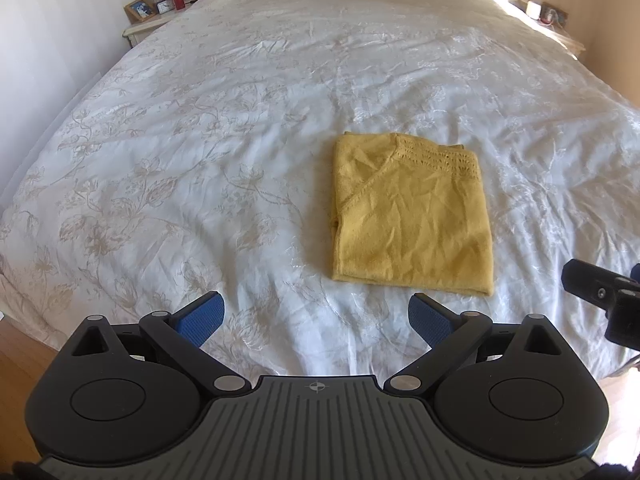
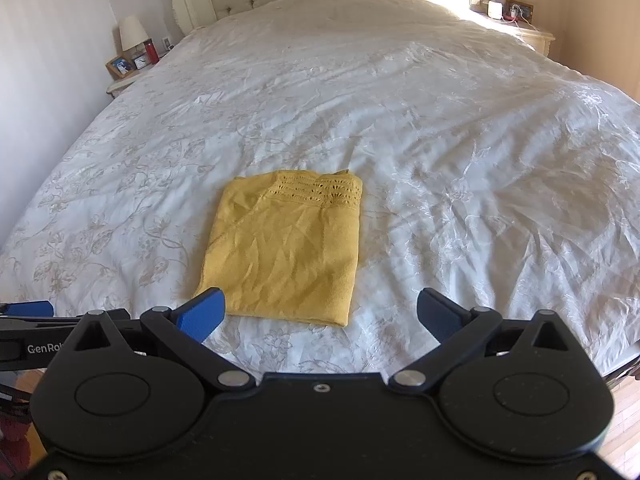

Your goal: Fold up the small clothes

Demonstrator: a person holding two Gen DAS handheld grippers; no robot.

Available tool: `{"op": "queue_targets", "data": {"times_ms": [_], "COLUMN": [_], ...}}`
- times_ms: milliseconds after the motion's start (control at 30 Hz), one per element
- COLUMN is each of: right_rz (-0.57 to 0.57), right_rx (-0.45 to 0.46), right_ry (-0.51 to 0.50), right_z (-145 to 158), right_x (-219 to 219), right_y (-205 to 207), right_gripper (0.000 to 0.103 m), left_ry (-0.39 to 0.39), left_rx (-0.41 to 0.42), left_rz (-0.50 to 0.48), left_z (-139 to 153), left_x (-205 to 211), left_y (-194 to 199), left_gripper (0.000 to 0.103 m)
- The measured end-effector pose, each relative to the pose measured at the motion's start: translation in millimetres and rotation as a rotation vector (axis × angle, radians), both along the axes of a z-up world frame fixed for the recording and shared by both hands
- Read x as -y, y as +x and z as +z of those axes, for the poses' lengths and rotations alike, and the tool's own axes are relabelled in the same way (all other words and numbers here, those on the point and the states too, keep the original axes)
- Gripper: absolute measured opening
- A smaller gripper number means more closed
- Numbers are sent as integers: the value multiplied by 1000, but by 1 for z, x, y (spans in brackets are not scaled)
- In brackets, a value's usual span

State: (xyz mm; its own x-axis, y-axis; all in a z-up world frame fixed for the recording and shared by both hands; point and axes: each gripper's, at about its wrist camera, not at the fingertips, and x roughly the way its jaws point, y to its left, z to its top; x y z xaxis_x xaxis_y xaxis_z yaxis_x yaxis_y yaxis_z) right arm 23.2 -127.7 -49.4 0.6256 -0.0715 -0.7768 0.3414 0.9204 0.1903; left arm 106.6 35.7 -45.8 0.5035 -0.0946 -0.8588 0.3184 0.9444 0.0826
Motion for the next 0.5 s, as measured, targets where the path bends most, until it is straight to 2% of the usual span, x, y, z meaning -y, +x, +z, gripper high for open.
{"op": "queue_targets", "data": {"times_ms": [500], "right_rz": [-13], "right_rx": [17], "right_ry": [19], "right_z": [4], "right_x": [5], "right_y": [-2], "right_gripper": [101], "left_ry": [-4], "left_rx": [-17], "left_rz": [-25], "left_z": [0], "left_x": [10], "left_y": [-1], "left_gripper": [100]}}
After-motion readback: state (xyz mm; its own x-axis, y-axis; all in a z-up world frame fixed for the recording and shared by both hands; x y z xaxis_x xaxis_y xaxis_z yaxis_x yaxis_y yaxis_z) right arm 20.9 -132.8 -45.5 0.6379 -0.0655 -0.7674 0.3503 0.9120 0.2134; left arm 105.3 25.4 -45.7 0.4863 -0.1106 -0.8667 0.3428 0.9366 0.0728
